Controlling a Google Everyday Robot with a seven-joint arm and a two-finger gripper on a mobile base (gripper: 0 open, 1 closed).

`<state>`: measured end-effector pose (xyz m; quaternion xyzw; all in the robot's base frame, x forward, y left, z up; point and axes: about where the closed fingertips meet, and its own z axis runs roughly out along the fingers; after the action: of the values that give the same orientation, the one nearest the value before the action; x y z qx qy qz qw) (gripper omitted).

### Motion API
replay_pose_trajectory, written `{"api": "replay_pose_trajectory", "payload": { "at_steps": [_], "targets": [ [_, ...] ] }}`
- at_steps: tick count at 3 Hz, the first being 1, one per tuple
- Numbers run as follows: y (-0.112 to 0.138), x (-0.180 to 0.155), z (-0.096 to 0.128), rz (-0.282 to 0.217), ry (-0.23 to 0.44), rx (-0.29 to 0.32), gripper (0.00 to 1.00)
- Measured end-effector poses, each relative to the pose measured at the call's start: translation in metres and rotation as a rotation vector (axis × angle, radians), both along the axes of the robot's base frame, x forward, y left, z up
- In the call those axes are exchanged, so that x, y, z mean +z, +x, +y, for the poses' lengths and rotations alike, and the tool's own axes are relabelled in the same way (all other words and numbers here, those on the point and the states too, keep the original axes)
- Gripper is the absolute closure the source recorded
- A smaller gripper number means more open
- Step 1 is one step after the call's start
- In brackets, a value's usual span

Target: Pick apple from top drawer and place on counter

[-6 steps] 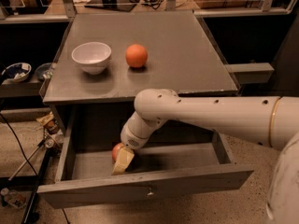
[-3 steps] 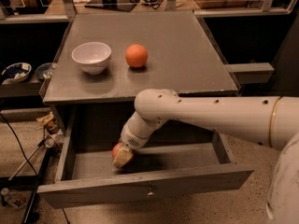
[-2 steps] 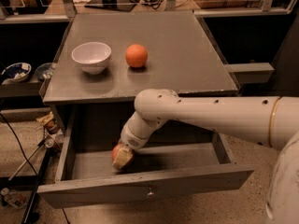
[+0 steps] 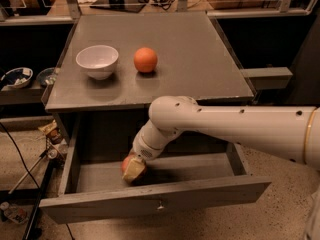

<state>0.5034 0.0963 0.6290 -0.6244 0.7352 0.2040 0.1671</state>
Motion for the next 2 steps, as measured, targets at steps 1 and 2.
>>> {"api": "replay_pose_trajectory", "payload": {
  "at_steps": [1, 2],
  "targets": [
    [-0.0018, 0.0233, -0.0155, -0.069, 0.0, -0.072, 1.0],
    [-0.0013, 0.0229, -0.0153, -0.068, -0.001, -0.072, 1.0]
  ]
}}
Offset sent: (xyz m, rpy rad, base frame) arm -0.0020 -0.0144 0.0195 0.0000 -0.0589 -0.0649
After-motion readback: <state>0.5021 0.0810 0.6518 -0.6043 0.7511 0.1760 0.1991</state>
